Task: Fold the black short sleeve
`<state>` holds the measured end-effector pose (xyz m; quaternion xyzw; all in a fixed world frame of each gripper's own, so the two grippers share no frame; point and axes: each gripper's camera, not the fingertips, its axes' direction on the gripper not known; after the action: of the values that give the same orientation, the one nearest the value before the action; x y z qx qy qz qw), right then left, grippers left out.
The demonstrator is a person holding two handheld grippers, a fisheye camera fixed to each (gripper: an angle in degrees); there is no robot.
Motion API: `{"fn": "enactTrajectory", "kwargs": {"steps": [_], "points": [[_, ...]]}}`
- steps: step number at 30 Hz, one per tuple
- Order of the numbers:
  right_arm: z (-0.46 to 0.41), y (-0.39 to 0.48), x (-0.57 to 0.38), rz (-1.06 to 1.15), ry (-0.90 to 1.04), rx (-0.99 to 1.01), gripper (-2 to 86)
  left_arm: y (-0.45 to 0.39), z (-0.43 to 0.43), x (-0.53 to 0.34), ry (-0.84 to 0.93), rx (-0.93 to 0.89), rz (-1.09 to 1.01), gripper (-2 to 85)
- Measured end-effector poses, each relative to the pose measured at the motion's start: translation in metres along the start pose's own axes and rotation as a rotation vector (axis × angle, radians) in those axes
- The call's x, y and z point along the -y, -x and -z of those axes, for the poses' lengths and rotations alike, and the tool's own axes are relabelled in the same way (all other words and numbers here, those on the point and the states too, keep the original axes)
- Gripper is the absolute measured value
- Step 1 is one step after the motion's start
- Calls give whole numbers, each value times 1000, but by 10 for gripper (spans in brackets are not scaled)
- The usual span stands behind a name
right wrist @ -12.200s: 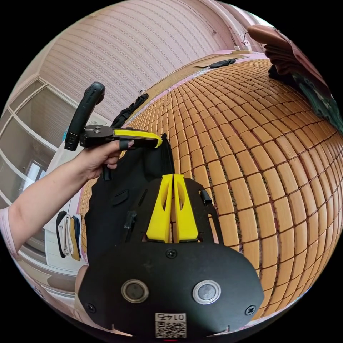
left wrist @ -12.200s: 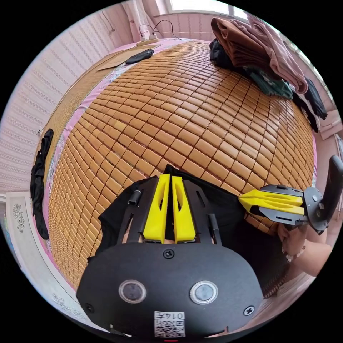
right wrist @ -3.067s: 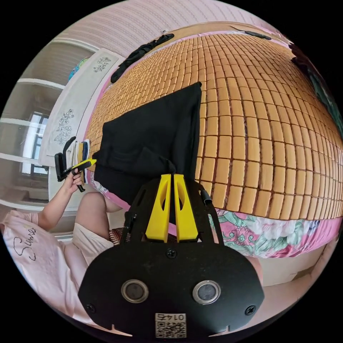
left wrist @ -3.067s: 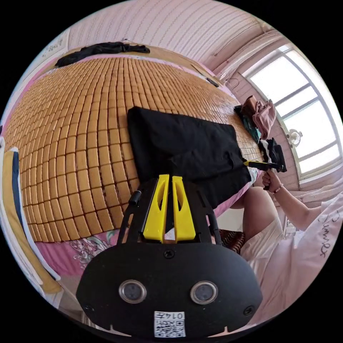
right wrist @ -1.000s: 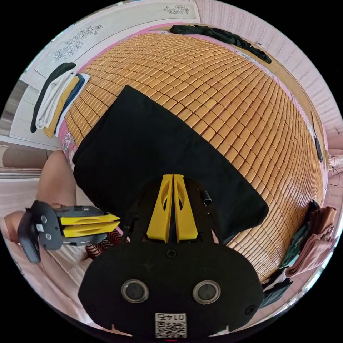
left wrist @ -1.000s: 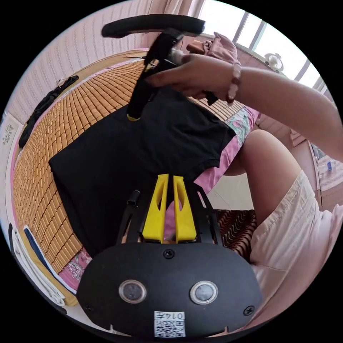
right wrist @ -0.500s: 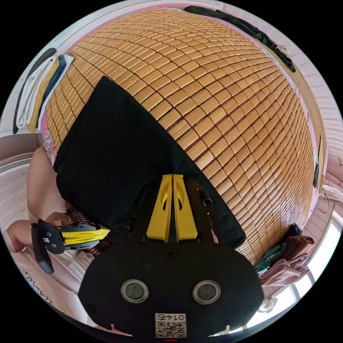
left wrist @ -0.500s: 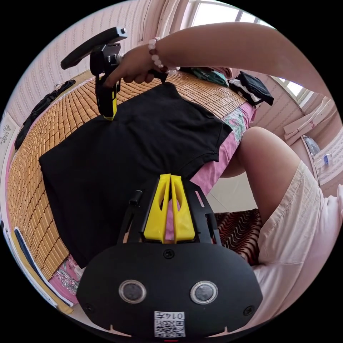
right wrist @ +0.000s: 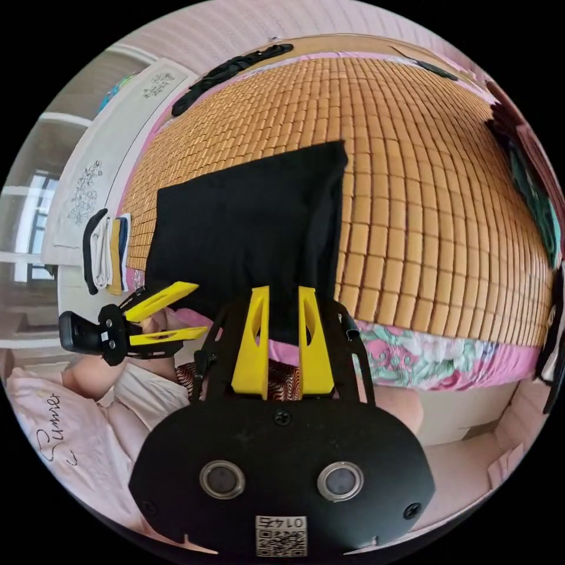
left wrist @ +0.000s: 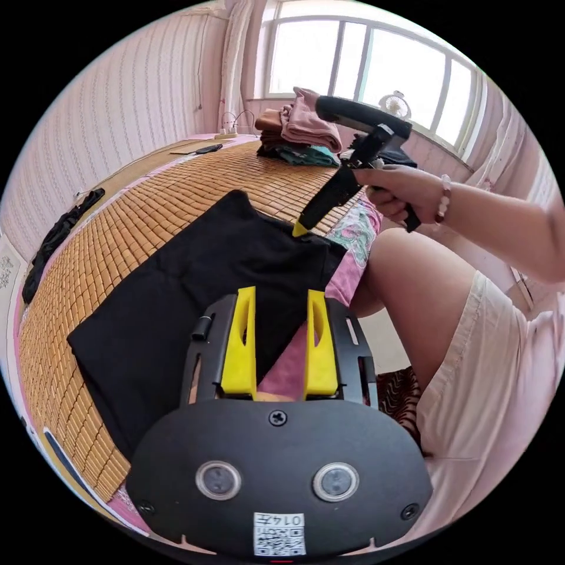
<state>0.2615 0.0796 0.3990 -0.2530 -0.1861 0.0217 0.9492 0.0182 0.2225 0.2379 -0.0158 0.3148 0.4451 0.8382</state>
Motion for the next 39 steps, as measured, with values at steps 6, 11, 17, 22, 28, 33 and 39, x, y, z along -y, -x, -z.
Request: {"fn": "enactTrajectory", "kwargs": {"steps": [6,11,17,22,28,33,39], "points": [[-17,-57,-32,-60,14,61,67,-31,-41,39,84,-48,-125,144],[3,-88,-43,10,-78,367,19,-37,-57,57,95,5,-113,144],[24,-175,-66,-75,-367,691,49,-18,-38,62,73,4,-25,3],[-14,-223,-58,-205,-325,794,136,-7,-14,53,27,-45,9,-4],[-39,-241,-13,-264,-347,831,129,-18,-4,46,41,-78,-87,-6],[-4,-250,-24,-227,-362,651,31,-25,9,42,-29,-87,-142,-9],[71,-264,-64,-208,-497,588,20,-11,11,45,-189,-306,37,-9]]}}
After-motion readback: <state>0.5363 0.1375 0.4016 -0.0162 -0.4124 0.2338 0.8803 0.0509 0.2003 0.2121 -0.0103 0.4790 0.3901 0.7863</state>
